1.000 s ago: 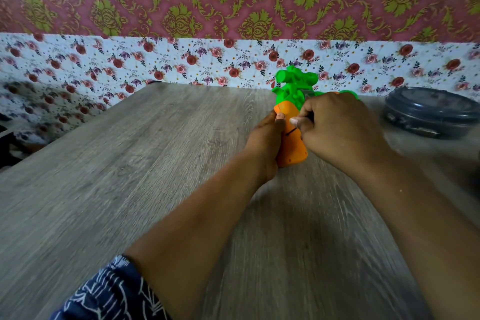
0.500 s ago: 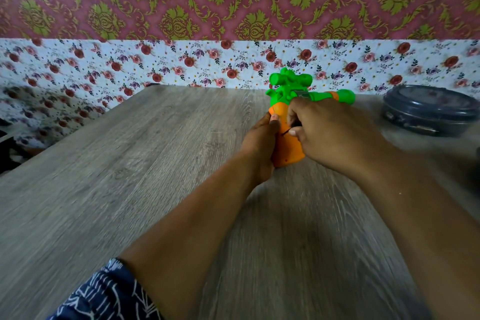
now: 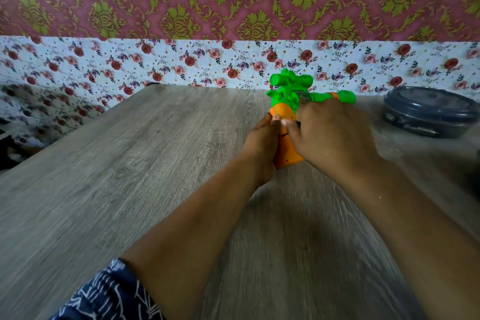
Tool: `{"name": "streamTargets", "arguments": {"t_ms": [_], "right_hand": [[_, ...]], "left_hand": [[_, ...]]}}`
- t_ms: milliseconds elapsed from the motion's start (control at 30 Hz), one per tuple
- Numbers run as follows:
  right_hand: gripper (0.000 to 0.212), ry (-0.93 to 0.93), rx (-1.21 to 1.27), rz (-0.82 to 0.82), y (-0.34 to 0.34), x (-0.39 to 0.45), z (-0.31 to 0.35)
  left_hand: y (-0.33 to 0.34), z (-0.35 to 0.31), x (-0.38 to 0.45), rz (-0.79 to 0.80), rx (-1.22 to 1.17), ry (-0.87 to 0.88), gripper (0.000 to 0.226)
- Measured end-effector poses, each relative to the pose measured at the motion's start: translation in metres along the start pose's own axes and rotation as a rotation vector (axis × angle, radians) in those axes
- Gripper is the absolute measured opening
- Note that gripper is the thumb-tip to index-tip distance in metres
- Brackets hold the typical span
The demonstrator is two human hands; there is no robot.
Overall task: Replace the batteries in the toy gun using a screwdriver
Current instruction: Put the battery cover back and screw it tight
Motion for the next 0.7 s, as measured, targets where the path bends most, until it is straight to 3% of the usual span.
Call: {"name": "streamTargets", "arguments": {"t_ms": [200,267,367,400,700], "right_hand": [[0.039,0.189,0.136,0.091,0.010,0.003,-0.014],[0.039,0.295,0.352,0.051,0.011,0.006,-0.025],[0.015,0.507,0.792,-0.099,0.012,0.007,-0.035],[0.017,0.545,0.848,-0.118,0.017,0.007,-0.035],[0.031,0.477,0.759,0.018,0.059,-0.009,-0.013]], "left_hand": [[-0.002,-0.002,0.001,-0.041,-0.020,-0.050,0.040],[-0.005,-0.005,-0.001,-0.053,-0.046,-0.073,0.041],[-0.009,-0.011,-0.006,-0.053,-0.079,-0.129,0.042],[-0.010,-0.012,-0.006,-0.056,-0.074,-0.143,0.043],[-0.023,-0.028,-0.006,-0.153,0.142,-0.092,0.033]]}}
Point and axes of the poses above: each hand's wrist, its own x-axis towards the middle knuckle, its own y-axis out of the palm, z = x × y, the point moved 2 cm from there along x, towards the middle knuckle, and after that the axes turned 7 degrees about -z, right-handed, at the moved point
